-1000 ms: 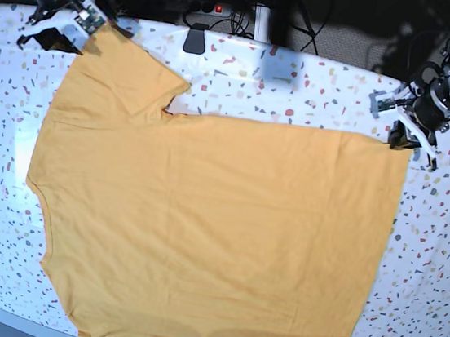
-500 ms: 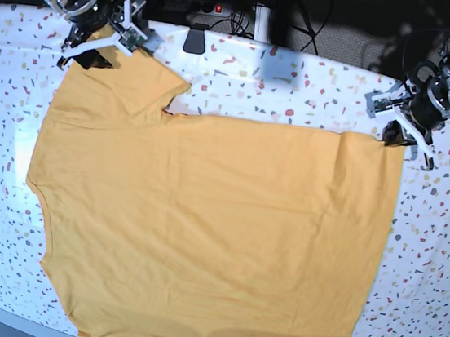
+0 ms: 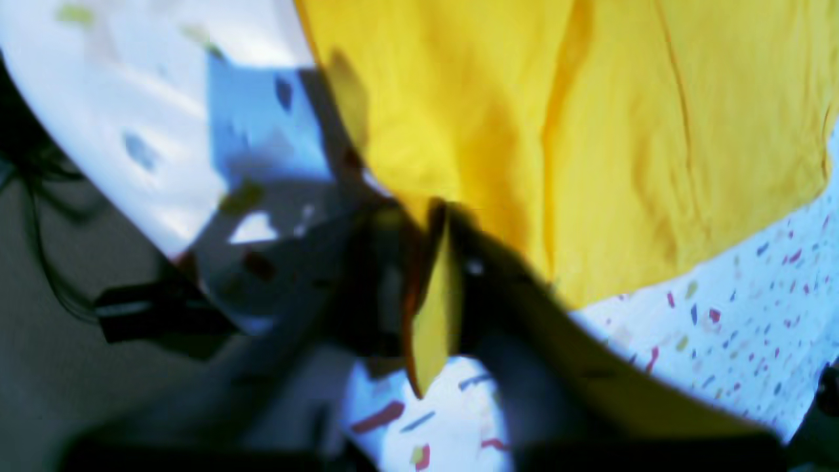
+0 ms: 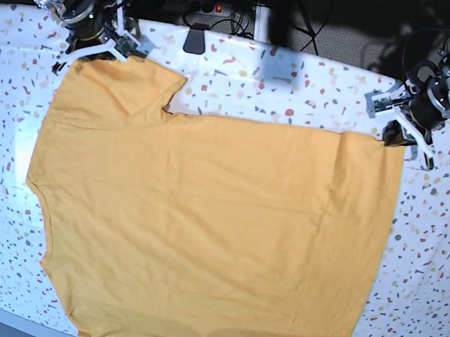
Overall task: Fold the T-shirt properly
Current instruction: 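Move both grippers to the shirt's shoulder corners and grasp them, then lift the shoulder edge with both grippers and pull it toward the hem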
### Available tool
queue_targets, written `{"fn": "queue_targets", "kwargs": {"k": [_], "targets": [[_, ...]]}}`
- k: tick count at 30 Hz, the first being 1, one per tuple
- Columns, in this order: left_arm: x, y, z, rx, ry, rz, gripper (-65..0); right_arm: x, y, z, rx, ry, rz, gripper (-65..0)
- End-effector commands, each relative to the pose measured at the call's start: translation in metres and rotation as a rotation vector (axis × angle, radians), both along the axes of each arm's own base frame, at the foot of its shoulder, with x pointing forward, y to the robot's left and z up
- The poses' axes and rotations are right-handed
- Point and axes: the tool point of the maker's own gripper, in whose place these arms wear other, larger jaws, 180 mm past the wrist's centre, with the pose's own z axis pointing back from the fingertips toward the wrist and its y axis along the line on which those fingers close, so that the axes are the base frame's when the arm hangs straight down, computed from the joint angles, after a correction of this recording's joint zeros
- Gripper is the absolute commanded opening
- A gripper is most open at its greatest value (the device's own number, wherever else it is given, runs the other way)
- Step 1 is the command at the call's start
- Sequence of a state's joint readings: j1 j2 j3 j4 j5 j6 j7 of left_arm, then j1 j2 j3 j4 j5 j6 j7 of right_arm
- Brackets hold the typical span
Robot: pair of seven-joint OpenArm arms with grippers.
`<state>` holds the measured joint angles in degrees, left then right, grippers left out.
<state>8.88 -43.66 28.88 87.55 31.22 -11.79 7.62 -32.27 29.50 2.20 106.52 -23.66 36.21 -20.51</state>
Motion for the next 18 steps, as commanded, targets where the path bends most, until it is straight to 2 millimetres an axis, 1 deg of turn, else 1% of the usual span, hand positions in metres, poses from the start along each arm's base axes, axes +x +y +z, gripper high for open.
{"fn": "queue_targets", "kwargs": {"k": [1,5,8,10,14,16,18], "targets": [[0.003,0.002,0.006,0.0,-0.011,-0.008,-65.0,0.006,-0.001,0.008,0.001,-0.031,0.003,-65.0],[0.004,0.002,0.006,0.0,-0.012,-0.008,-65.0,0.013,-0.003,0.013,0.002,-0.072,-0.024,-65.0],[0.005,-0.002,0.008,-0.018,-0.02,-0.025,-65.0,0.018,0.0,0.022,0.042,-0.097,-0.073,-65.0],[0.005,-0.006,0.01,-0.034,-0.023,-0.039,-65.0,0.024,0.004,0.033,0.067,-0.129,-0.105,-65.0],[0.004,-0.016,0.013,-0.078,-0.031,-0.078,-65.0,0.034,0.014,0.058,0.087,-0.196,-0.1,-65.0],[0.005,-0.018,0.015,-0.085,-0.038,-0.085,-65.0,0.039,0.018,0.065,0.101,-0.212,-0.101,-65.0],[0.014,-0.016,0.023,-0.09,-0.092,-0.069,-65.0,0.044,0.018,0.068,0.118,-0.223,-0.113,-65.0]]}}
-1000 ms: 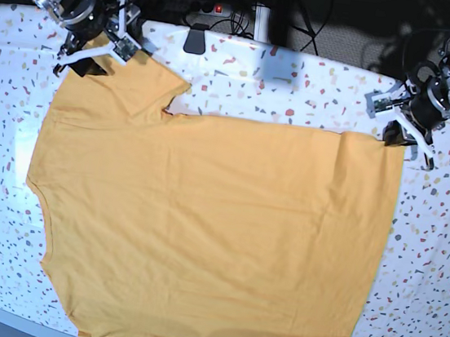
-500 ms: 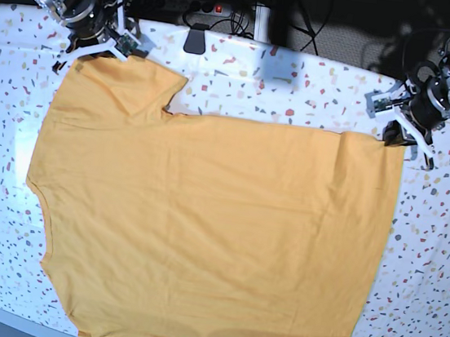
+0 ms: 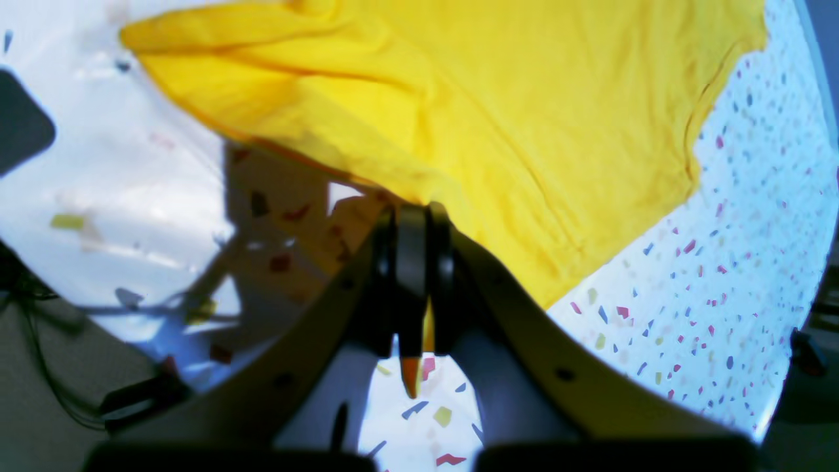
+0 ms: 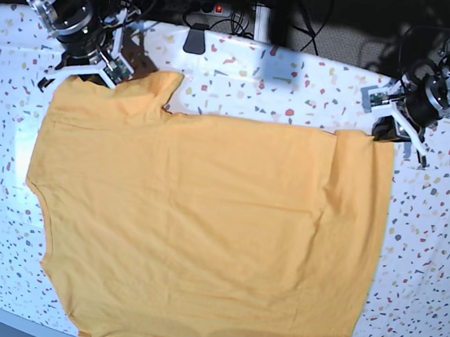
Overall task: Fold the T-shirt properly
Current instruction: 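Lift the shoulder edge with both grippers and pull it toward the hem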
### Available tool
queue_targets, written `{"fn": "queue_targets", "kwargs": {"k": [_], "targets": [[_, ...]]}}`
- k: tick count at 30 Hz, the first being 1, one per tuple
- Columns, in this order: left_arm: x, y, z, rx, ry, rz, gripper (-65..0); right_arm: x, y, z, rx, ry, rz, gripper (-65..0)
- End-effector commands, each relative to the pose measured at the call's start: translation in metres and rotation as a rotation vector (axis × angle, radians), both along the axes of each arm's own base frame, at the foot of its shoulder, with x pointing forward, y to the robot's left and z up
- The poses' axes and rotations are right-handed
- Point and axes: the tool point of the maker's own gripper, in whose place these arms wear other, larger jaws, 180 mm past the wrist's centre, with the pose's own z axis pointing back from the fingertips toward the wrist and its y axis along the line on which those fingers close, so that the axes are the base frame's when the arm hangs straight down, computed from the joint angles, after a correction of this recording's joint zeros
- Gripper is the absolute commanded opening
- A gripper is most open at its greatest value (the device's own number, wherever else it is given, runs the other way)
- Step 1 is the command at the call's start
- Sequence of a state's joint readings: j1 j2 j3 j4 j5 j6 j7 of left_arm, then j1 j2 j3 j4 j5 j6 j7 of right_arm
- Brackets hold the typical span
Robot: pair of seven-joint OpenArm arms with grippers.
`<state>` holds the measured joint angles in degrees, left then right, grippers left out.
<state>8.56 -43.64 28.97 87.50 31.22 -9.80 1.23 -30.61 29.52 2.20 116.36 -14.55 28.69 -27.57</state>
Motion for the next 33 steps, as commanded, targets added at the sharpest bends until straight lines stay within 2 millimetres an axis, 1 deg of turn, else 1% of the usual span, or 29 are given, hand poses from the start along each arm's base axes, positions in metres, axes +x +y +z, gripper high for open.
{"fn": "queue_targets", "kwargs": {"k": [1,4,6,8,12,15,18,21,24,26,30,33], "targets": [[0.017,0.003,0.018,-0.011,-0.084,0.01,-65.0,0.011,-0.001,0.014,0.014,-0.057,-0.008,-65.0],[0.04,0.006,0.041,-0.027,-0.211,0.052,-65.0,0.028,-0.004,0.027,0.028,-0.12,-0.051,-65.0],[0.052,0.008,0.05,-0.025,-0.25,0.082,-65.0,0.04,-0.008,0.035,0.025,-0.158,-0.073,-65.0],[0.064,0.007,0.056,-0.025,-0.272,0.108,-65.0,0.05,-0.007,0.043,0.046,-0.184,-0.081,-65.0],[0.081,-0.003,0.068,-0.11,-0.287,0.162,-65.0,0.067,0.003,0.057,0.15,-0.216,-0.09,-65.0],[0.09,-0.012,0.074,-0.163,-0.291,0.197,-65.0,0.082,0.0,0.064,0.157,-0.25,-0.105,-65.0],[0.102,-0.015,0.079,-0.165,-0.306,0.24,-65.0,0.099,-0.009,0.063,0.173,-0.265,-0.143,-65.0],[0.117,-0.021,0.093,-0.189,-0.344,0.258,-65.0,0.115,-0.017,0.059,0.218,-0.257,-0.181,-65.0],[0.134,-0.023,0.104,-0.2,-0.371,0.293,-65.0,0.131,-0.03,0.056,0.215,-0.26,-0.215,-65.0],[0.146,-0.024,0.108,-0.211,-0.382,0.311,-65.0,0.143,-0.038,0.056,0.212,-0.265,-0.238,-65.0],[0.172,-0.018,0.105,-0.284,-0.357,0.397,-65.0,0.165,-0.055,0.057,0.211,-0.278,-0.281,-65.0],[0.192,-0.009,0.097,-0.287,-0.348,0.449,-65.0,0.182,-0.067,0.062,0.213,-0.29,-0.313,-65.0]]}}
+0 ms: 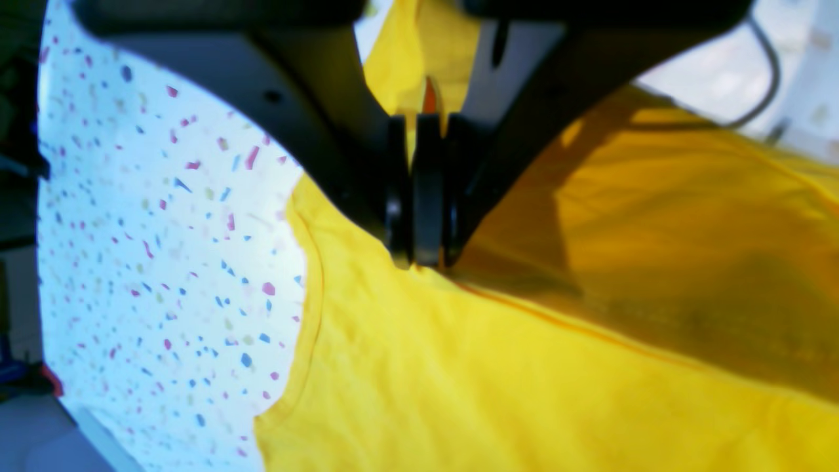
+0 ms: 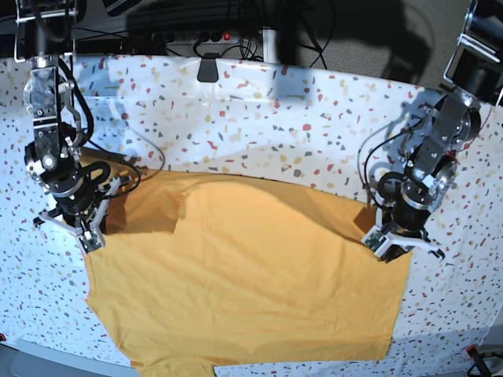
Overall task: Fold the T-shirt properly
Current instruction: 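Lift the shoulder edge with both grippers and pull it toward the hem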
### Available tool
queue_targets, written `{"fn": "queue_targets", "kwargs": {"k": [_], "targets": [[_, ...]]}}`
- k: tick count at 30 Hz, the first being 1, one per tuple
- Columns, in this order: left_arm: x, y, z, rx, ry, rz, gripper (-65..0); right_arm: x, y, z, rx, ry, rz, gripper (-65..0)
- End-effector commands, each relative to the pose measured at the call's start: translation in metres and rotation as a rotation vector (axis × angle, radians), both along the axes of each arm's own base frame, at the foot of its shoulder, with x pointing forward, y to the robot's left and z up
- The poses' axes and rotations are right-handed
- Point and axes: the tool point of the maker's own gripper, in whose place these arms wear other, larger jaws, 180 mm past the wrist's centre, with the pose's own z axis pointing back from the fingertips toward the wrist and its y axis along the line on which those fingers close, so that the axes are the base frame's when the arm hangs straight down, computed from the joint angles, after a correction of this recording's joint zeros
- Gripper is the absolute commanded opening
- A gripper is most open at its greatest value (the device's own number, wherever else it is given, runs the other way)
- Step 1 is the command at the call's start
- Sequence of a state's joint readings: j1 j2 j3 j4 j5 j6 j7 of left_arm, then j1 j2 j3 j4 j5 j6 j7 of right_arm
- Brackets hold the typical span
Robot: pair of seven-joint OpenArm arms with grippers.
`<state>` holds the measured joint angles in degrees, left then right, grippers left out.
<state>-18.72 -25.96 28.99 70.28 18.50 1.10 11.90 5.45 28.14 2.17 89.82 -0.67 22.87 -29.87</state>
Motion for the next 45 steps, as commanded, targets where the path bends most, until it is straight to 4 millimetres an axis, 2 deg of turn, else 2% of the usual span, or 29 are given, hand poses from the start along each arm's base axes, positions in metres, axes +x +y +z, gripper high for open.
{"fn": "queue_targets", "kwargs": {"k": [1,9,12,15,21,27,30,34,41,45], "targets": [[0.017,0.006,0.02,0.003,-0.063,0.009,-65.0,0.016,-0.007,0.024,-0.01,-0.073,-0.005,-65.0],[0.051,0.013,-0.004,-0.092,-0.008,0.077,-65.0,0.068,-0.044,0.046,0.025,-0.1,-0.109,-65.0],[0.061,0.022,-0.01,-0.084,0.017,0.116,-65.0,0.087,-0.041,0.051,0.065,-0.071,-0.074,-65.0],[0.068,0.032,-0.006,-0.073,0.012,0.144,-65.0,0.103,-0.034,0.051,0.064,-0.04,-0.048,-65.0],[0.074,0.034,0.004,-0.073,-0.021,0.154,-65.0,0.124,-0.02,0.038,-0.087,0.051,0.016,-65.0],[0.074,0.033,0.005,-0.075,-0.027,0.147,-65.0,0.137,-0.032,0.039,-0.16,0.046,-0.035,-65.0],[0.074,0.033,0.005,-0.076,-0.027,0.147,-65.0,0.143,-0.024,0.047,-0.15,0.021,-0.024,-65.0],[0.074,0.033,0.005,-0.075,-0.026,0.148,-65.0,0.155,0.0,0.053,-0.165,-0.019,0.023,-65.0],[0.072,0.036,0.0,-0.068,-0.006,0.166,-65.0,0.16,0.032,0.009,-0.227,0.006,0.118,-65.0],[0.072,0.036,-0.001,-0.068,-0.005,0.166,-65.0,0.164,0.039,0.005,-0.246,-0.023,0.105,-65.0]]}}
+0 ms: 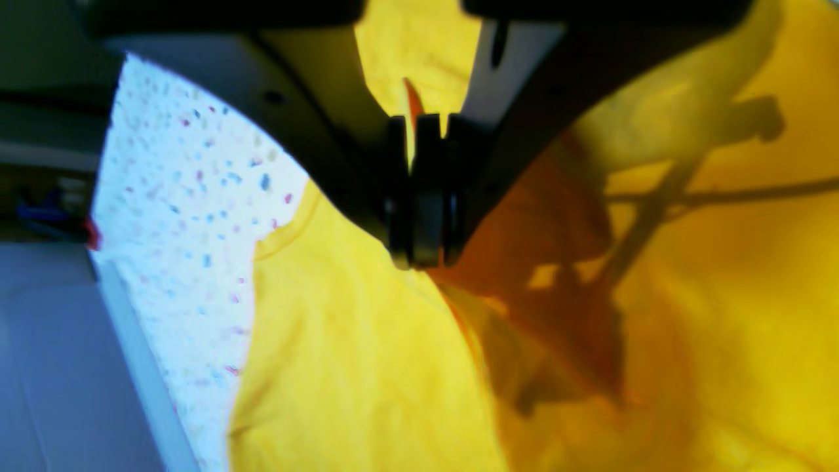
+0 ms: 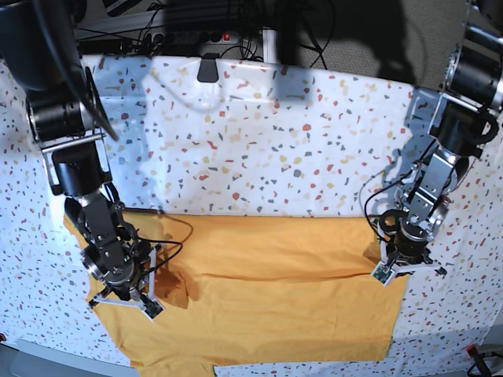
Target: Fold the T-shirt properly
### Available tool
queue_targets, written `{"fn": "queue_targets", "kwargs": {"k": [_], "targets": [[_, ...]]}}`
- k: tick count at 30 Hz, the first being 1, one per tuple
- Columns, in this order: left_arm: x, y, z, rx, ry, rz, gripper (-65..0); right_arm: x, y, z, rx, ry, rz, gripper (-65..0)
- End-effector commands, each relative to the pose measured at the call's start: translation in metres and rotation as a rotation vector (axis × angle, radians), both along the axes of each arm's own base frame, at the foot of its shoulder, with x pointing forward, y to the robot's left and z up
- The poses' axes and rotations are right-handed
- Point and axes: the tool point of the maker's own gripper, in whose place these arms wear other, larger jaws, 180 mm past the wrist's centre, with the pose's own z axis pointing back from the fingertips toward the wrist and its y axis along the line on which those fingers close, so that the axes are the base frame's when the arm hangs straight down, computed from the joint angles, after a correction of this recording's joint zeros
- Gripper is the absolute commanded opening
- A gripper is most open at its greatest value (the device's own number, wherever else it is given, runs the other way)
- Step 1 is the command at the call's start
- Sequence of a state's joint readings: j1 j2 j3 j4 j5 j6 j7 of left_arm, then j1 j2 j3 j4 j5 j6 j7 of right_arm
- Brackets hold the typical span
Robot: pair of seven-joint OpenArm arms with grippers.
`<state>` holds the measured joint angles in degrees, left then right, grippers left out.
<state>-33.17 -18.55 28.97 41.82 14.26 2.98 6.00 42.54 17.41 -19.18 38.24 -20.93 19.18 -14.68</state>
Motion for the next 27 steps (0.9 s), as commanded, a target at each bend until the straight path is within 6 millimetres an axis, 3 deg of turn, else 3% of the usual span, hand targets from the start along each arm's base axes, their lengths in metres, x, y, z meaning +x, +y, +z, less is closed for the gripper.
{"fn": "queue_targets", "kwargs": {"k": [1,7,11,13,19,23,27], "targets": [[0.016,0.003,0.028,0.002,-0.076,0.001,-65.0,0.021,0.0,0.037,0.005,-0.106,-0.007,-65.0],[0.016,0.003,0.028,0.002,-0.076,0.001,-65.0,0.03,0.001,0.055,0.007,-0.179,-0.017,-65.0],[0.016,0.004,0.027,0.002,-0.075,0.002,-65.0,0.037,0.005,0.07,-0.095,-0.236,0.064,-27.7],[0.015,0.005,0.027,0.004,-0.07,0.007,-65.0,0.038,0.005,0.071,-0.113,-0.241,0.075,-17.8],[0.015,0.005,0.026,0.006,-0.065,0.012,-65.0,0.039,-0.001,0.077,-0.117,-0.274,0.037,-17.8],[0.015,0.005,0.026,0.006,-0.065,0.012,-65.0,0.033,-0.005,0.061,0.05,-0.206,-0.074,-18.0],[0.015,0.005,0.026,0.006,-0.065,0.012,-65.0,0.024,0.007,0.042,0.195,-0.119,-0.095,-18.0]]}}
